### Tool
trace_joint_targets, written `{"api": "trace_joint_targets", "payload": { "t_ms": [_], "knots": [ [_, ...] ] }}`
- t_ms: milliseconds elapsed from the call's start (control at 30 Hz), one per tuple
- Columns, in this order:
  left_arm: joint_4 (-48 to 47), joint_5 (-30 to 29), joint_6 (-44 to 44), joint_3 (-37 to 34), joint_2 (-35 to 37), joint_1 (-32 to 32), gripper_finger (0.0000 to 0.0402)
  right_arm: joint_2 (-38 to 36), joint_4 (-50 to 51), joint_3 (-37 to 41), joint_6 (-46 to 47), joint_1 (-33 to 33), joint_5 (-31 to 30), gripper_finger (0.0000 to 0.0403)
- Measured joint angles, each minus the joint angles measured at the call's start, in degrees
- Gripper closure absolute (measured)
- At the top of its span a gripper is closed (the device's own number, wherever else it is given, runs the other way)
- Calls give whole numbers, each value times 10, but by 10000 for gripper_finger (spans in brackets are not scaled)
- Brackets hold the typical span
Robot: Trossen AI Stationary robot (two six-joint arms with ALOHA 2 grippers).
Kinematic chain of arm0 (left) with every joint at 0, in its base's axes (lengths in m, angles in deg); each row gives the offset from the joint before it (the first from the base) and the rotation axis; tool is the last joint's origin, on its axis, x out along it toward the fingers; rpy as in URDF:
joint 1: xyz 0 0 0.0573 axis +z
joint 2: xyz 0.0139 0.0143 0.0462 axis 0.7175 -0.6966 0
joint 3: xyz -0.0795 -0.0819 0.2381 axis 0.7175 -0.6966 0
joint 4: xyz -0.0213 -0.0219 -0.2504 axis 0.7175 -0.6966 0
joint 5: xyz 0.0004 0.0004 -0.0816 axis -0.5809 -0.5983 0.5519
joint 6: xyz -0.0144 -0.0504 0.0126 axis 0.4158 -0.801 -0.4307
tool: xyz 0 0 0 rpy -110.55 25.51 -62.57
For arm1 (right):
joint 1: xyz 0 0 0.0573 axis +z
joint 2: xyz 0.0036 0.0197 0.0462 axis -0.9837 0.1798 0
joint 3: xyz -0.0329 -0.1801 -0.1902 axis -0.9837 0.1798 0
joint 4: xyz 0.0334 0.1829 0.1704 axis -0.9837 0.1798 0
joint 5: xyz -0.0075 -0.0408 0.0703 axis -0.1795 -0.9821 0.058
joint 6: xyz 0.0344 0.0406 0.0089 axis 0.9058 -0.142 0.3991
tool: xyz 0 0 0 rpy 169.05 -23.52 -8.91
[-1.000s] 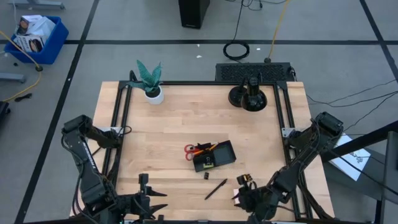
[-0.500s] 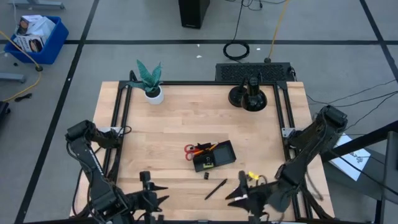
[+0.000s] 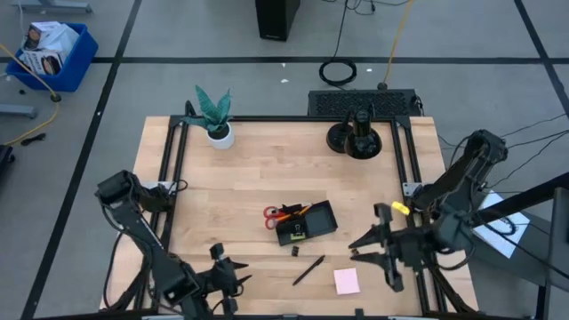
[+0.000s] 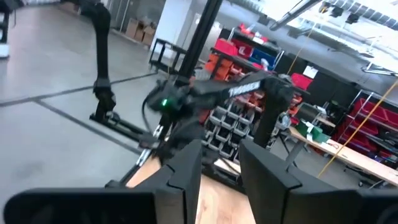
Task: Pick and place office supplies into organizer
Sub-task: Put the left black binder clip into the black desk organizer
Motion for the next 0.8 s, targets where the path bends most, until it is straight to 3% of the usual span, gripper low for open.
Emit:
{"api": "trace_joint_targets", "payload": {
  "t_ms": [433,800],
  "knots": [
    [364,91,64,-157,0,80,261,2,24,0,9,0,2,303],
    [463,126,91,-184,-54,102,261,5,44,0,11,1,2,303]
  ]
}}
